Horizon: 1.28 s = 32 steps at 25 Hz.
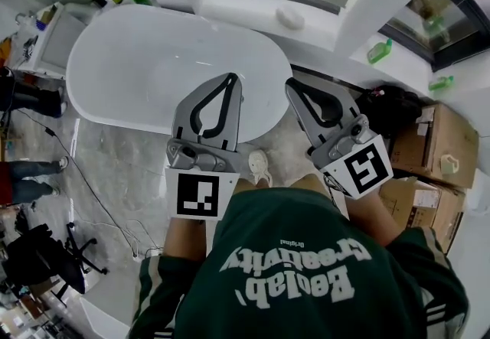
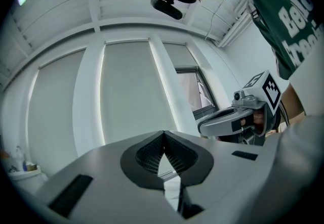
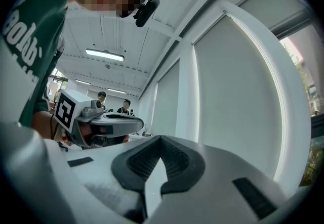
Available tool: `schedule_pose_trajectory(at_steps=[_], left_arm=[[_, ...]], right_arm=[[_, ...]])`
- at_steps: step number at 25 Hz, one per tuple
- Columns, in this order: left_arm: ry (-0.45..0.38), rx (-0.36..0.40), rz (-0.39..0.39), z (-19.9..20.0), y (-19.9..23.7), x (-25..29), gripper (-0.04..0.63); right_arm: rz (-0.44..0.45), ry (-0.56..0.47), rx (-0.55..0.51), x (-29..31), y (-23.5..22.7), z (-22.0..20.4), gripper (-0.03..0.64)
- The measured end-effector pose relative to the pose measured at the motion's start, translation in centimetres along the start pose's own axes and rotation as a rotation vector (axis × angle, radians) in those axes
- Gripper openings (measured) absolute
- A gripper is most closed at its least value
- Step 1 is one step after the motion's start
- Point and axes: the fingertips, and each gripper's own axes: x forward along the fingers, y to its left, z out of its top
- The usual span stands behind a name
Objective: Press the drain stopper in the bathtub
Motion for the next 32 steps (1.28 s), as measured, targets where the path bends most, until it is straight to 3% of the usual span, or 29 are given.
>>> schedule_pose_trajectory(at_steps=[15, 23, 32], left_arm=[[0.041, -0.084, 0.006, -3.8, 1.4, 2.0, 0.008], [0.075, -0.109, 0.063, -4.9, 3.0, 2.7, 0.008], [0.149, -0.072, 0.179, -6.4, 4.5, 6.8, 0.008]], right_arm=[[-0.011, 0.069, 0.034, 1.7, -1.8, -3.2, 0.012], [0.048, 0.079, 0.038, 4.2, -2.4, -4.1, 0.012], [0.182, 0.074, 0.041, 7.8, -6.0, -5.9, 0.012]])
